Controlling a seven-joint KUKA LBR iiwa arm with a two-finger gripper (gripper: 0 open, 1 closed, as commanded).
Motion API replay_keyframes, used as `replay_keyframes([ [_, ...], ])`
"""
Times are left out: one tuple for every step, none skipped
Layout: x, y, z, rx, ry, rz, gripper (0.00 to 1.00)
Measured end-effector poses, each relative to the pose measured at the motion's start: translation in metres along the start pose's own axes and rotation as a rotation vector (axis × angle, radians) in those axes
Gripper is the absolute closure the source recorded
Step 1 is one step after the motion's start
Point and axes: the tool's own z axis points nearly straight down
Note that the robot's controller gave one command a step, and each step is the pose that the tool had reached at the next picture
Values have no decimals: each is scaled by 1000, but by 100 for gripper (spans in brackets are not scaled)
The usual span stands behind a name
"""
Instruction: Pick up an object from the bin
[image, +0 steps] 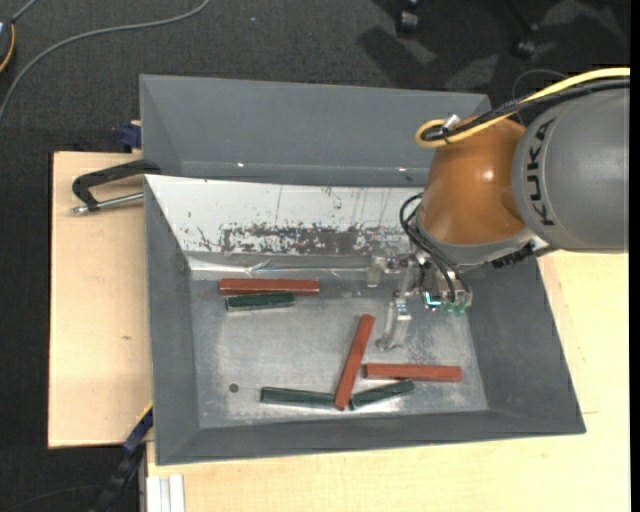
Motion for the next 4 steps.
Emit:
replay_keyframes([
  [64,17,59,-1,-9,39,0],
  [8,-22,57,2,-17,-17,0],
  [22,1,55,0,-10,-76,0],
  [45,38,58,1,-7,-569,0],
])
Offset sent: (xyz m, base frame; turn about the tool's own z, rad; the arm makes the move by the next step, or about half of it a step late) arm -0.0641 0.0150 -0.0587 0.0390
